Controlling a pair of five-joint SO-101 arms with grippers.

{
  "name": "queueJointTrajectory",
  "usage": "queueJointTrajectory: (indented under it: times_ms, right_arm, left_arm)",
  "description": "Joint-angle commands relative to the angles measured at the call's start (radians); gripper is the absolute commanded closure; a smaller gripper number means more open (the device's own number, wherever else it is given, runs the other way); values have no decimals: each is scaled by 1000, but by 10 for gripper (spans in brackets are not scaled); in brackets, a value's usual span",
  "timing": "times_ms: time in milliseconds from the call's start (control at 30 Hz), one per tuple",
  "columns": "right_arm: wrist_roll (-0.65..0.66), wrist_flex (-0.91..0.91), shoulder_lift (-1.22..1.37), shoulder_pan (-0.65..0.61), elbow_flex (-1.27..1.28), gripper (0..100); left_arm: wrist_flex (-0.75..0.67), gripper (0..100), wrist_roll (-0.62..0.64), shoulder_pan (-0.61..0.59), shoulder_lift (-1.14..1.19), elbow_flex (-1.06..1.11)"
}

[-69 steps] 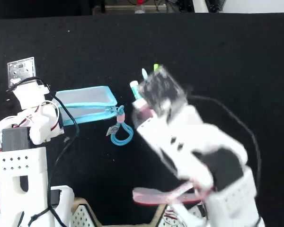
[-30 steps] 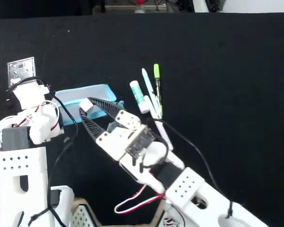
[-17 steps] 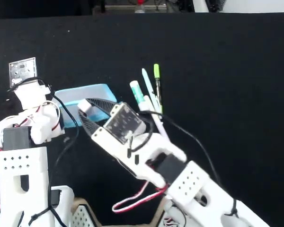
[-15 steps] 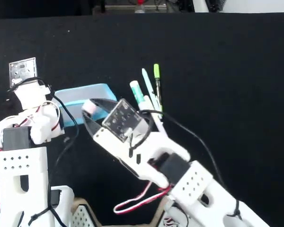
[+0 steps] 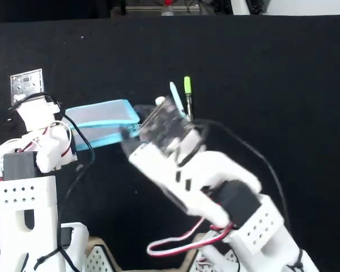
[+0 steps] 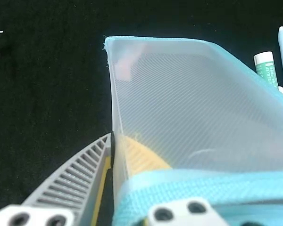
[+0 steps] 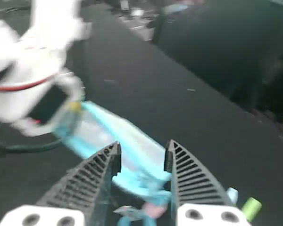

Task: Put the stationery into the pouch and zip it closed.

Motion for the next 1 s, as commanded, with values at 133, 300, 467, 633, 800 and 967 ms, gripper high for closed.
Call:
queueJointTrajectory:
  times_ms: [133, 300, 467, 633, 800, 967]
  right_arm:
    - [-140, 11, -18, 400, 33, 858]
    - [-247, 9, -16, 526, 177, 858]
    - [-244, 9, 28, 537, 226, 858]
    - [-247, -48, 246, 532, 194, 857]
    - [-252, -210, 498, 529, 189, 858]
    - [-252, -373, 633, 526, 189, 858]
  left_arm:
    - [2, 970, 9, -4, 25, 18]
    - [2, 970, 9, -7, 25, 18]
    - [2, 970, 9, -5, 25, 18]
    - [2, 970, 9, -5, 25, 18]
    - [2, 970, 9, -8, 25, 18]
    - [2, 970, 9, -5, 26, 18]
